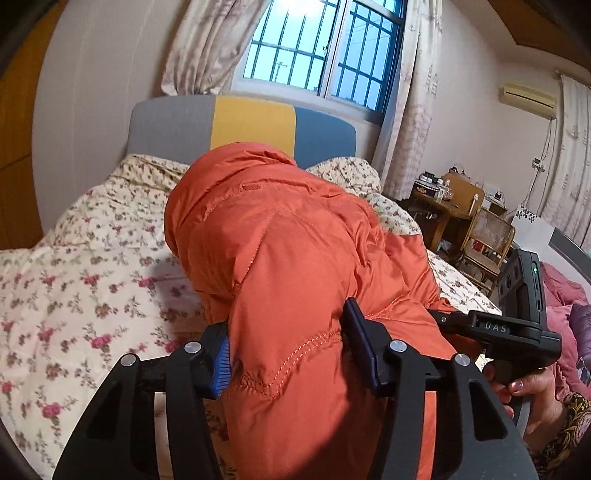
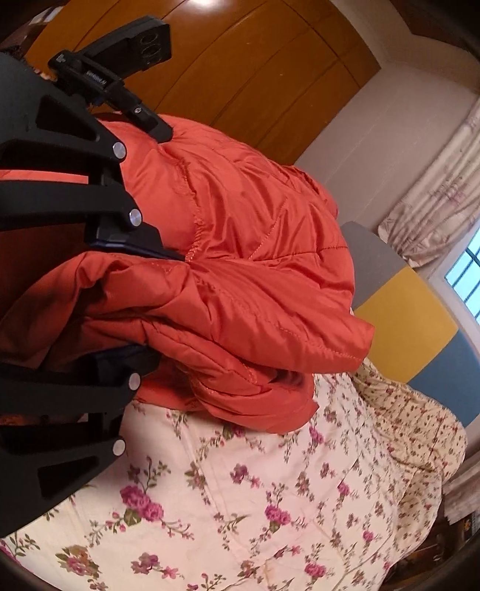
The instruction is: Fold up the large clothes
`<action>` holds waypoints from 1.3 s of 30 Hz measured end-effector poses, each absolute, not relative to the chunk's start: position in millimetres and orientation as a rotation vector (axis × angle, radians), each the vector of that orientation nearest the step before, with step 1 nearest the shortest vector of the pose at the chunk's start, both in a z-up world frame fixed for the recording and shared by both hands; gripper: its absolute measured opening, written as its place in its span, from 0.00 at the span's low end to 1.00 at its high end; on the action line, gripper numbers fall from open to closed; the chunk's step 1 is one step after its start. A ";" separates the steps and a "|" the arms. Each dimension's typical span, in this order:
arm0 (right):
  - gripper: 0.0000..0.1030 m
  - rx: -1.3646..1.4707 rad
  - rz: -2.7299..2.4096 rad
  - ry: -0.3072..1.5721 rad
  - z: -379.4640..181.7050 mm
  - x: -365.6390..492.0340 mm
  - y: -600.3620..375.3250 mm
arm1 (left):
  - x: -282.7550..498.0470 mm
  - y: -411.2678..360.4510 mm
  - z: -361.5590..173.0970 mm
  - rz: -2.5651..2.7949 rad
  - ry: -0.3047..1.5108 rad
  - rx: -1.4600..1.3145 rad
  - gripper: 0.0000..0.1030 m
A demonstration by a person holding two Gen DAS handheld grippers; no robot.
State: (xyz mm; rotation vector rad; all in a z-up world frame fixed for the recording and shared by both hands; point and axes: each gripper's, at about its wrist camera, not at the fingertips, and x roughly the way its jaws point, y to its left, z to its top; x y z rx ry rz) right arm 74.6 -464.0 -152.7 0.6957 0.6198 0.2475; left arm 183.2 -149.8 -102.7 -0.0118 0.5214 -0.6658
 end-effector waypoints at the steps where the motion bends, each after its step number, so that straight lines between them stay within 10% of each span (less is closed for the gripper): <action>1: 0.39 0.686 0.231 0.631 -152.2 76.0 -461.5 | 183.2 -148.5 -101.9 -0.665 0.524 -0.009 0.52; 6: 0.81 0.648 0.144 0.719 -157.5 82.6 -462.7 | 192.8 -139.7 -119.7 -0.648 0.604 0.000 0.54; 12: 0.95 0.689 0.255 0.911 -179.5 112.1 -463.1 | 205.3 -121.5 -143.3 -0.660 0.703 -0.078 0.74; 17: 0.80 0.747 0.385 0.927 -191.5 131.7 -457.7 | 212.0 -122.0 -157.9 -0.702 0.761 -0.113 0.87; 22: 0.52 0.734 0.468 0.838 -177.4 122.0 -454.7 | 198.3 -131.4 -146.3 -0.684 0.680 -0.062 0.68; 39: 0.52 0.620 0.570 0.645 -115.7 140.0 -366.3 | 166.7 -62.1 -76.6 -0.611 0.383 -0.037 0.52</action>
